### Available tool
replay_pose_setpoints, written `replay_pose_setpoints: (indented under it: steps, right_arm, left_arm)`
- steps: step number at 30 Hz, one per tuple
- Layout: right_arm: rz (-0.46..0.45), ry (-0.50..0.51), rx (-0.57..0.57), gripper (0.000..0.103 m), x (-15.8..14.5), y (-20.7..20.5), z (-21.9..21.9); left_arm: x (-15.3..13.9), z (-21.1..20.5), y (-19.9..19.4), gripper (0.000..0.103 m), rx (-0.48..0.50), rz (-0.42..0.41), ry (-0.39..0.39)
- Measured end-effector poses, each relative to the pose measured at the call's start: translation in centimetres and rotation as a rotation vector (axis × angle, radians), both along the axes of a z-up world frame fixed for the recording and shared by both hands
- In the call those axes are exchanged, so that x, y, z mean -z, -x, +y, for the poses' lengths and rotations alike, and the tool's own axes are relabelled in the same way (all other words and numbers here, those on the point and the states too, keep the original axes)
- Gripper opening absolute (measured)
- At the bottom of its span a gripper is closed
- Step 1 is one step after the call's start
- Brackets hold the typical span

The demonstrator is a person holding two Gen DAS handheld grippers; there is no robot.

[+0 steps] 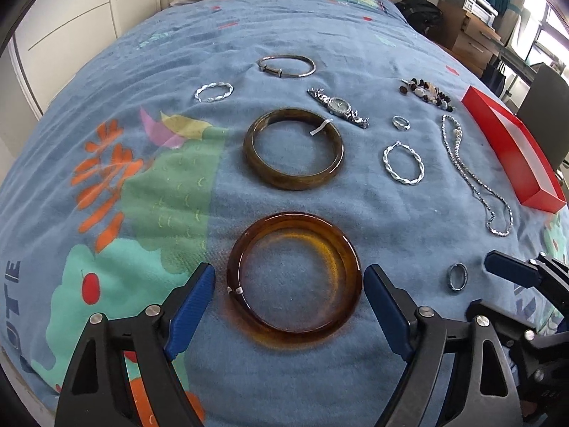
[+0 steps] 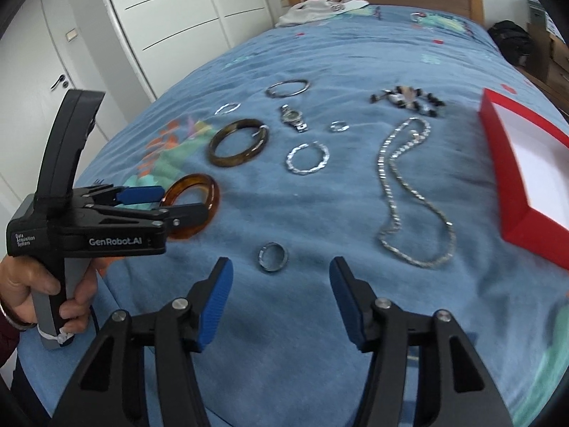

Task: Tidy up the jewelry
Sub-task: 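Grasp the amber bangle with the left gripper while the right gripper grasps the silver ring, then carry the amber bangle and silver ring into the red box and release both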

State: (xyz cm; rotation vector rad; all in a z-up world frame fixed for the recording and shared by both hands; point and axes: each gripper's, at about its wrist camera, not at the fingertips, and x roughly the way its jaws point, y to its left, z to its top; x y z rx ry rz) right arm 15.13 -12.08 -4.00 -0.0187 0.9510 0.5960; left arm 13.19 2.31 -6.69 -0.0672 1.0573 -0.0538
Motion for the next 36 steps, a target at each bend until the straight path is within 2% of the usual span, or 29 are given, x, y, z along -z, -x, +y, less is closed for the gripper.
replay_pose_setpoints:
  steps: [3,5,7,10,16,23,30,36]
  right_arm:
    - [0.011,0.003,-0.015,0.055,0.7,-0.6,0.9]
    - [0.014,0.010,-0.020,0.050,1.1,-1.0,1.2]
    - [0.019,0.021,-0.025,0.035,1.5,-1.3,1.5]
    - [0.029,0.028,-0.033,0.020,1.9,-1.6,1.6]
    - [0.031,0.040,-0.044,0.020,2.3,-1.5,1.7]
    - [0.020,0.016,-0.029,0.020,1.3,-1.3,1.4]
    - [-0.007,-0.013,0.001,0.020,-0.6,-0.8,0.1]
    - [-0.045,-0.034,0.074,0.020,-3.6,-0.5,-4.0]
  left_arm:
    - [0.4,-0.1,-0.2,0.084,0.006,0.008,-0.003]
    - [0.6,-0.2,-0.3,0.082,0.008,0.011,-0.004]
    - [0.7,-0.2,-0.2,0.080,0.012,0.014,-0.005]
    - [1.0,-0.4,-0.2,0.078,0.018,0.017,-0.007]
    - [1.3,-0.3,-0.2,0.077,0.010,0.018,0.016]
    - [0.5,-0.1,0.3,0.077,-0.006,-0.017,0.028]
    - [-1.6,-0.5,0.6,0.077,-0.003,-0.043,0.019]
    - [-4.4,-3.0,-0.1,0.077,0.049,-0.068,0.037]
